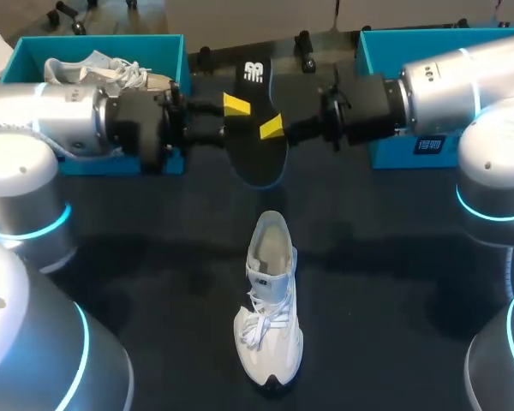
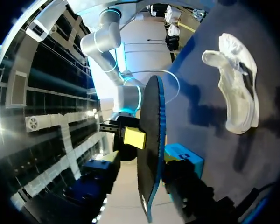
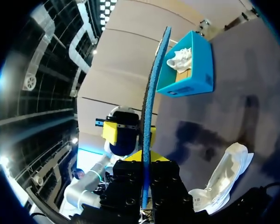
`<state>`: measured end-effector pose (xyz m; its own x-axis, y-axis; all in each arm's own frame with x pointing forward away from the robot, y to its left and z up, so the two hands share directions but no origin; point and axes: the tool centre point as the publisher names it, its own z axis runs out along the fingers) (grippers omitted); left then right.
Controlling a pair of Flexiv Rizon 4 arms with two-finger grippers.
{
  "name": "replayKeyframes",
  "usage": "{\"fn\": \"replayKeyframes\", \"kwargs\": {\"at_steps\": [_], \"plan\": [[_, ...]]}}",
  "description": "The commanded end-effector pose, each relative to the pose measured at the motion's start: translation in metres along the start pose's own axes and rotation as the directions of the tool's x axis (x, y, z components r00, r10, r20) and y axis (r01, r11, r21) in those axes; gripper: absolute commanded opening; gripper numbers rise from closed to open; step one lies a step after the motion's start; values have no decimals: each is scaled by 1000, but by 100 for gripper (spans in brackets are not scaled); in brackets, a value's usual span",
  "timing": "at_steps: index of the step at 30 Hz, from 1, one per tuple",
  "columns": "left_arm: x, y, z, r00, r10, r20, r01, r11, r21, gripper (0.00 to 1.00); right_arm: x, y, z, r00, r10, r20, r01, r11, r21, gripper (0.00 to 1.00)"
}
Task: Take the shoe out of the shoebox, open the shoe tongue, remove and reinsert the insole, then place the shoe into the shoebox
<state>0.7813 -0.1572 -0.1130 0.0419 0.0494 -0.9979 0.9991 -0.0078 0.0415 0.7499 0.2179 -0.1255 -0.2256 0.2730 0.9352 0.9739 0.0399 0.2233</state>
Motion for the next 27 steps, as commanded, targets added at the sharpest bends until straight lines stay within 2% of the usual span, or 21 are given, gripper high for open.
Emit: {"fn": "replayKeyframes", "kwargs": {"at_steps": [1,5,7,22,23,24,25,26,27], "plan": [[-11,-8,-33,988,-38,-150,42,999,23,100,1,-5,-8,999,-30,15,30,999,-17,0],[-3,-16,-46,947,-85,-310,95,995,15,100,1,-1,-11,996,-81,37,82,996,-18,0],[4,-19,-51,914,-11,-405,28,999,37,100,-1,1,-13,995,-91,28,92,995,-29,0],[4,-19,-51,914,-11,-405,28,999,37,100,-1,1,-13,995,-91,28,92,995,-29,0],[8,-22,-47,902,-43,-429,61,998,30,100,-5,1,-13,993,-91,77,93,996,-12,0],[11,-25,-45,891,-56,-450,69,998,13,100,-7,1,-14,993,-96,72,96,995,-5,0],[17,-26,-41,853,-143,-502,135,989,-53,100,-12,-1,-18,991,-131,34,131,991,-15,0],[21,-28,-42,851,-157,-500,154,987,-48,100,-15,-4,-21,988,-149,47,149,989,-15,0],[26,-31,-42,827,-196,-528,181,980,-80,100,-18,-6,-24,985,-167,45,169,985,-22,0]]}}
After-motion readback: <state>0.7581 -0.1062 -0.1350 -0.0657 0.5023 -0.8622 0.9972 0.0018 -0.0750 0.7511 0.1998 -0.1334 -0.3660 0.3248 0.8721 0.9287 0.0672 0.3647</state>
